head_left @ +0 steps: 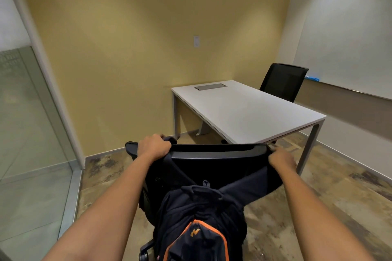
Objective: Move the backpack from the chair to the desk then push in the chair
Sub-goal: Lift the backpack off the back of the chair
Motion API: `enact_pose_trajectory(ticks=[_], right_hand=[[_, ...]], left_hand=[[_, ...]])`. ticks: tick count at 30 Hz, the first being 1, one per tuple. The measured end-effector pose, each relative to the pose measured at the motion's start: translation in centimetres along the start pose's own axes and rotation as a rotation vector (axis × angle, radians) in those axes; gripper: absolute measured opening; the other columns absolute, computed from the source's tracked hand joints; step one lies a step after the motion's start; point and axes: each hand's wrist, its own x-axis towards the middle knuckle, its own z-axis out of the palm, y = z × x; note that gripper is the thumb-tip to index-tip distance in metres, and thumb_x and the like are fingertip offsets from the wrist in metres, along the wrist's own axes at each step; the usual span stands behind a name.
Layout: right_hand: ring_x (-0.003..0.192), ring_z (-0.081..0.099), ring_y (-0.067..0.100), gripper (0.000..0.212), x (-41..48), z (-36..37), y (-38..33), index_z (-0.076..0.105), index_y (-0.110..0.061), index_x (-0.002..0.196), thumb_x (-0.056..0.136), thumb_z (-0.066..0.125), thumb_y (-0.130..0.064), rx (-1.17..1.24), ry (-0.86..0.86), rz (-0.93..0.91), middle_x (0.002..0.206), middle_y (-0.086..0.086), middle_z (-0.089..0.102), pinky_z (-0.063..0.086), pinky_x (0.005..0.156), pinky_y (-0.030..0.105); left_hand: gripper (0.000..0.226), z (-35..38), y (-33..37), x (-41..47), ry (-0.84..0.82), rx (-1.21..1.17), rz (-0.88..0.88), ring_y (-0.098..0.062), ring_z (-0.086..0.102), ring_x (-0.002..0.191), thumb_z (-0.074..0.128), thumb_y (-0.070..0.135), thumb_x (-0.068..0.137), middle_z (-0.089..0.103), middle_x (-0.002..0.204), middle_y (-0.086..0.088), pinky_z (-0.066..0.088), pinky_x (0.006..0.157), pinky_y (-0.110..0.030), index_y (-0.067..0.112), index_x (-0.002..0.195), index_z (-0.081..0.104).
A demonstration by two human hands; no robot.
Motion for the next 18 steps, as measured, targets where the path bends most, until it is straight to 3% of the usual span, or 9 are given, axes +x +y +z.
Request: enact_pose_trajectory(ticks=[3,5,7,9,11,13,15,18], right_hand=[[0.123,0.048,0.042,0.043,-1.1,2.0,3.1,0.061,-0.02,0.127,0.088,0.047,-0.006,0.162,-0.033,0.092,0.136,0.022,0.052,0.041,0.101,0.041],[0.12,0.05,0.041,0.041,-1.6,2.7,3.8,0.064,-0.017,0.122,0.085,0.05,-0.005,0.301,-0.034,0.139,0.131,0.021,0.056,0.042,0.099,0.04],[0.118,0.051,0.04,0.039,-1.8,2.8,3.7,0.067,-0.014,0.116,0.082,0.051,-0.003,0.401,-0.041,0.163,0.127,0.02,0.059,0.043,0.097,0.039],[0.12,0.049,0.038,0.04,-2.1,2.8,3.2,0.068,-0.017,0.114,0.081,0.05,-0.003,0.437,-0.06,0.155,0.127,0.019,0.059,0.042,0.097,0.038],[0.122,0.048,0.037,0.04,-2.6,3.2,2.7,0.067,-0.019,0.116,0.082,0.05,-0.005,0.433,-0.09,0.135,0.128,0.017,0.058,0.041,0.099,0.038],[0.122,0.048,0.036,0.04,-3.1,3.7,2.4,0.064,-0.019,0.12,0.083,0.052,-0.008,0.421,-0.113,0.131,0.131,0.016,0.057,0.041,0.102,0.039],[0.125,0.047,0.037,0.045,-3.5,4.3,2.3,0.059,-0.016,0.128,0.084,0.053,-0.01,0.414,-0.135,0.146,0.135,0.016,0.054,0.041,0.105,0.04],[0.124,0.048,0.038,0.047,-4.1,5.2,1.3,0.056,-0.012,0.131,0.083,0.053,-0.011,0.403,-0.158,0.156,0.135,0.018,0.053,0.041,0.103,0.04]], left_hand=[[0.053,0.5,0.3,-0.4,0.097,0.099,-0.117,-0.033,0.044,0.125,0.048,0.048,0.081,0.057,0.126,-0.014,0.012,0.112,-0.054,0.018,0.125,0.053],[0.076,0.2,0.8,-0.9,0.089,0.145,-0.224,-0.035,0.015,0.142,0.048,0.061,0.079,0.032,0.148,-0.02,-0.003,0.11,-0.062,0.015,0.138,0.039],[0.095,-0.4,1.3,-1.2,0.019,0.116,-0.327,-0.039,-0.012,0.144,0.051,0.068,0.075,0.001,0.156,-0.025,-0.006,0.109,-0.064,0.013,0.147,0.023],[0.107,-0.9,1.4,-1.2,-0.045,0.042,-0.399,-0.041,-0.019,0.142,0.054,0.07,0.073,-0.013,0.154,-0.028,0.0,0.111,-0.062,0.008,0.15,0.012],[0.112,-1.3,1.4,-1.3,-0.072,0.041,-0.413,-0.041,-0.009,0.143,0.055,0.072,0.073,-0.004,0.155,-0.028,0.012,0.113,-0.055,0.001,0.149,0.012],[0.105,-1.9,0.9,-1.4,-0.04,0.115,-0.387,-0.041,0.018,0.139,0.053,0.073,0.073,0.021,0.15,-0.026,0.028,0.109,-0.046,-0.002,0.144,0.029],[0.09,-2.6,0.0,-1.3,0.019,0.124,-0.341,-0.038,0.039,0.126,0.052,0.068,0.077,0.039,0.138,-0.024,0.038,0.101,-0.039,0.0,0.135,0.045],[0.055,-3.6,-2.0,-1.1,0.104,-0.042,-0.303,-0.038,0.055,0.108,0.057,0.042,0.083,0.056,0.12,-0.024,0.047,0.085,-0.036,-0.003,0.114,0.061]])
